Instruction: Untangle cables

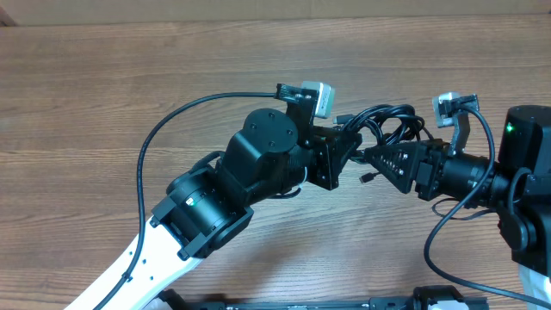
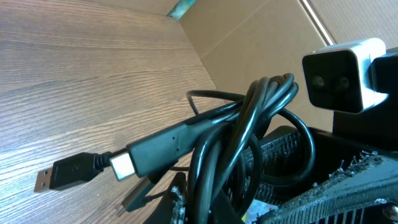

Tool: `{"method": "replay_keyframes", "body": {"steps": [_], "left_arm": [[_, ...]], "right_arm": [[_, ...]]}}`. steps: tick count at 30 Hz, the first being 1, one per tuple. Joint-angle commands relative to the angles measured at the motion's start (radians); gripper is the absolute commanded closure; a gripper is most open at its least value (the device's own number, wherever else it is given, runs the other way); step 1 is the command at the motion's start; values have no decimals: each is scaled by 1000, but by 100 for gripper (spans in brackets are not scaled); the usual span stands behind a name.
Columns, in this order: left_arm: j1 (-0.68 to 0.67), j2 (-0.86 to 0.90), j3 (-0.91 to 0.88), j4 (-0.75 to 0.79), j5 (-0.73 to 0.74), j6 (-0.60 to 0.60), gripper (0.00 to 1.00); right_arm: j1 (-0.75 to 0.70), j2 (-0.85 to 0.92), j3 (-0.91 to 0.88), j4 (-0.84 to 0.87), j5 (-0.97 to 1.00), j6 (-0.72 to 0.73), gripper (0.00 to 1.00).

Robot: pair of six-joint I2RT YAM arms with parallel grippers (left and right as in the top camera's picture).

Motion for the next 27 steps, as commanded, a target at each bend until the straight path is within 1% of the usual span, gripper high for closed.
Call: {"method": "replay_keyframes", "body": {"steps": [1,9,12,16,19,27], "left_arm": [[-13,-5,10,13,21,-2,96],[-13,-5,10,9,31,2,96],[-13,-5,10,8,35,2,96],[-13,-5,10,9,35,2,96],[-14,-5,10,6,35,2,96],[-30,-2,9,7,38,2,96]], "right_arm": [[-1,0,22,5,-30,-8,53],[-1,0,22,6,-100,-42,55],[-1,0,22,10,-133,-61,59],[-1,0,22,26,-135,-61,60],[-1,0,22,55,-183,-61,63],[-1,0,22,103,-217,-60,62]]}}
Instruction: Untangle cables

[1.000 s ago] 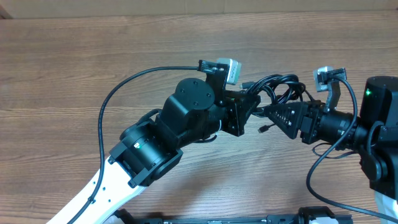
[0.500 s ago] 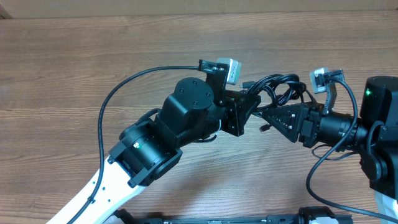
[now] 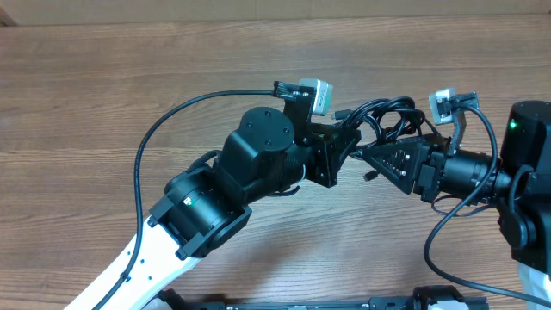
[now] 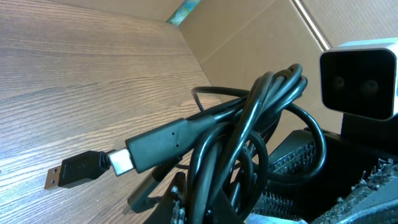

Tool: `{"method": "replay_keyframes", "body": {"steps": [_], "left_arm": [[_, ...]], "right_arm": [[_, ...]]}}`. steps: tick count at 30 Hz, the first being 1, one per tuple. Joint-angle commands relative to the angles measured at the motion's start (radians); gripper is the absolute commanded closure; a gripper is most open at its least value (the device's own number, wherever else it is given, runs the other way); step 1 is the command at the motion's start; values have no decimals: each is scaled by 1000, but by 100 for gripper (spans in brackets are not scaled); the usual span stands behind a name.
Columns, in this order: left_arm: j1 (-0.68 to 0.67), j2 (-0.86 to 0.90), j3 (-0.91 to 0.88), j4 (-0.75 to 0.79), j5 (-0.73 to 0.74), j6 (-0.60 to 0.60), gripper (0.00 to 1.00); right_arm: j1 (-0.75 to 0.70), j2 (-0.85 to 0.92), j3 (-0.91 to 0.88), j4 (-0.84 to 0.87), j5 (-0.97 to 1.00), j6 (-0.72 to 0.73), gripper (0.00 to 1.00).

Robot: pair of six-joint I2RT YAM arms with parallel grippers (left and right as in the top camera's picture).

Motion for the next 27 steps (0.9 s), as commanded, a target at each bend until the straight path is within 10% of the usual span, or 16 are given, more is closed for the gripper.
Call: {"method": "replay_keyframes", "body": {"steps": [1,5,8,27], "left_arm": [[-33,3,9,-5,38,2,96],[-33,28,9,-2,40,0,96],[-33,28,9,18,39,0,96],[-31,28,9,49,-121,-253,96]], "right_arm": [[0,-5,22,53,-121,-13,62],[0,-5,22,68,-138,-13,68],[0,-5,22,60,-138,-13,96],[0,-5,22,-67,-376,-406,96]]}}
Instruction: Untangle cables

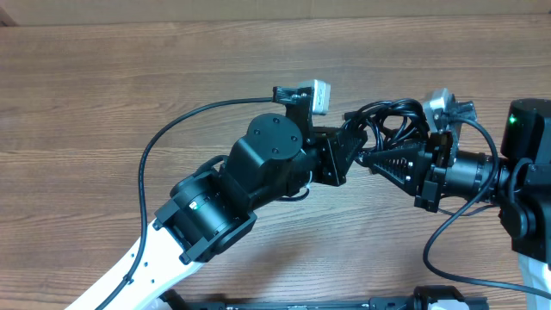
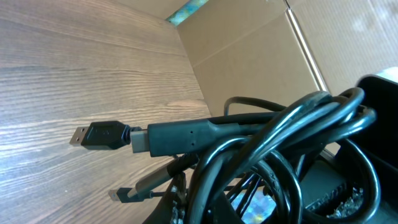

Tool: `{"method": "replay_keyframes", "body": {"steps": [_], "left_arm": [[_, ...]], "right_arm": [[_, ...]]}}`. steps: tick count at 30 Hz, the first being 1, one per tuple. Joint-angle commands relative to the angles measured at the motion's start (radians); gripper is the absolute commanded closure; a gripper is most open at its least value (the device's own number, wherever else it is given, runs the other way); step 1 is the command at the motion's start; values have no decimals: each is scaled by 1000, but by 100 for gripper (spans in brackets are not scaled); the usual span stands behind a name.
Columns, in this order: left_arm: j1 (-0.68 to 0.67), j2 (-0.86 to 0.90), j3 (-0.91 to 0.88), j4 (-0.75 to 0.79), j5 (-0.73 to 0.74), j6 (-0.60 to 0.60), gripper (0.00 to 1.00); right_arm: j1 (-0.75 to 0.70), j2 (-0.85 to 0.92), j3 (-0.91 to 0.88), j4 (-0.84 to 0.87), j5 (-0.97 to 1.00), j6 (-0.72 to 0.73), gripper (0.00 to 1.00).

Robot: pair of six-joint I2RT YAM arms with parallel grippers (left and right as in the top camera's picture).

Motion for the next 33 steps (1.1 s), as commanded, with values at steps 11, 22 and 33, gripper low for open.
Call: {"method": "replay_keyframes", "body": {"steps": [11,22,33], "left_arm": [[0,23,8,19,-239,-346,96],[0,19,8,23,-283,-31,96],[-2,15,8,26,-254,412,96]], "right_arm": [[28,-26,21,-33,-261,-111,96],[28,-26,21,-122,-48,-58,90],[28,-26,21,-80,24,21,36]]}}
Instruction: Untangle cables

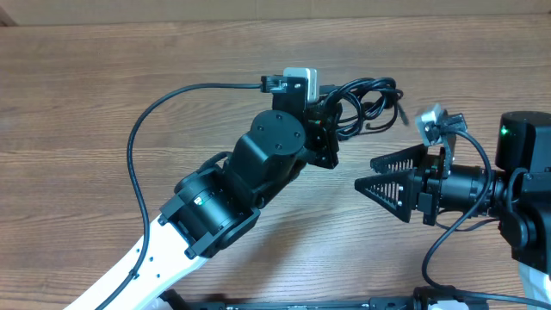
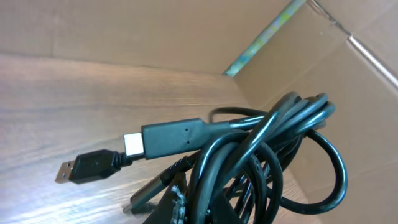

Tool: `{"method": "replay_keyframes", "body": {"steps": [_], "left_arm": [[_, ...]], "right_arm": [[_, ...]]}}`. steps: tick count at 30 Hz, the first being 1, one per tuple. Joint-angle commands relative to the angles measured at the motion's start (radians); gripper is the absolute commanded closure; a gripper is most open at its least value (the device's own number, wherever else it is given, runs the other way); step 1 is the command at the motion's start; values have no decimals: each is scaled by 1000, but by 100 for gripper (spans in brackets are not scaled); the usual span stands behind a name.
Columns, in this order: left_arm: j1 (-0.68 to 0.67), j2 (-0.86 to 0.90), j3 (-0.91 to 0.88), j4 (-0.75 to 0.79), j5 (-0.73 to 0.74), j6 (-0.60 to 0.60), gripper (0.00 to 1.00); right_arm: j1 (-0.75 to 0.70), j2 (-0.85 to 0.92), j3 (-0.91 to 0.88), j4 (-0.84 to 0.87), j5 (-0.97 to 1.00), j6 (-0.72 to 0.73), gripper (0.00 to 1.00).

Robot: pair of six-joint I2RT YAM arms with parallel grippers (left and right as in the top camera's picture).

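A tangled bundle of black cables [image 1: 362, 96] hangs off the table at the back centre, with my left gripper [image 1: 331, 129] shut on it. In the left wrist view the loops [image 2: 267, 149] rise from between the jaws [image 2: 205, 208] at the bottom edge. A black USB plug [image 2: 81, 168] and a longer connector with a white tip [image 2: 174, 135] stick out to the left. My right gripper [image 1: 363, 172] stands open to the front right of the bundle, apart from it, with nothing between its fingers.
The wooden table [image 1: 103, 77] runs under both arms. A cardboard wall [image 2: 354, 74] borders its far side. The left arm's own black cable [image 1: 136, 146] arcs out to the left. The right wrist camera [image 1: 433, 118] sits above the right arm.
The left gripper has moved back and a little left, carrying the whole bundle. The right gripper, then up against the bundle, now stands apart from it, nearer the front, with its fingers spread.
At first both grippers met at the bundle right of centre, the right one's fingers together at the loops. They stayed so, shifting slightly right. Now the bundle is with the left gripper alone, farther back, and the right gripper is open and empty.
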Motion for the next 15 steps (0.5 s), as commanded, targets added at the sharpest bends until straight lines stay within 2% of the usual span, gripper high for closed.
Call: {"method": "replay_keyframes", "body": {"steps": [1,6,11,15], "left_arm": [[-2,1,10,11,84,154,96],[-2,1,10,-1,204,278,96],[-2,1,10,-40,211,301,96],[-2,1,10,-67,218,300,96]], "right_arm": [[5,-6,20,51,-44,6,36],[5,-6,20,140,-48,21,32],[4,-6,20,214,2,21,32],[4,-5,20,243,145,52,32]]}}
